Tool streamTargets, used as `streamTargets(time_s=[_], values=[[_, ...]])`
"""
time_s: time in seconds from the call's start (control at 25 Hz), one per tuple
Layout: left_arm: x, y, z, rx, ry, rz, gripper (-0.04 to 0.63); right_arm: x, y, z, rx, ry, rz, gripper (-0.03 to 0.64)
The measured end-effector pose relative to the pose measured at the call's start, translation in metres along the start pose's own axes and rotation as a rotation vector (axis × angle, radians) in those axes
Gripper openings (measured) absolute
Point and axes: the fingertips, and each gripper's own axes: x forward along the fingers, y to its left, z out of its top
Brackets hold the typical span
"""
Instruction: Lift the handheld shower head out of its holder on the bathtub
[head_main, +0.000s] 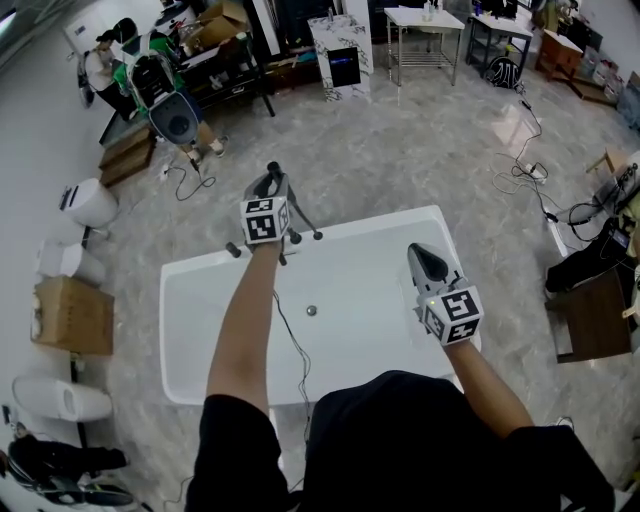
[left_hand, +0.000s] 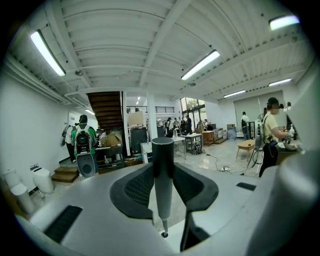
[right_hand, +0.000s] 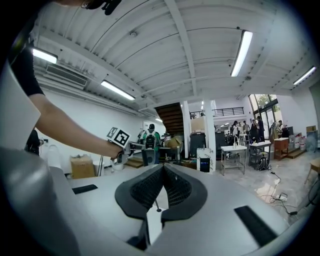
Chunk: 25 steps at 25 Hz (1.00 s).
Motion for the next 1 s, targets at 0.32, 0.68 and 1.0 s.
streamTargets(time_s=[0.32,0.68,1.0], values=[[0.007,-0.002,-0.008,-0.008,0.011,0.009,0.114,-0.002,-0.007,-0.002,-0.003,0.003,0.002,-0.002],[0.001,0.01,-0.041,-0.049,0.045,0.052,0.114,-0.009,-0.01,-0.014,0.0,0.03,-0.011,-0.002],[0.009,0.014,-0.039,-0.106,0.041,0.053,0.114,-0.003,-0.007,-0.013,0.003,0.036,-0.006,-0.002]])
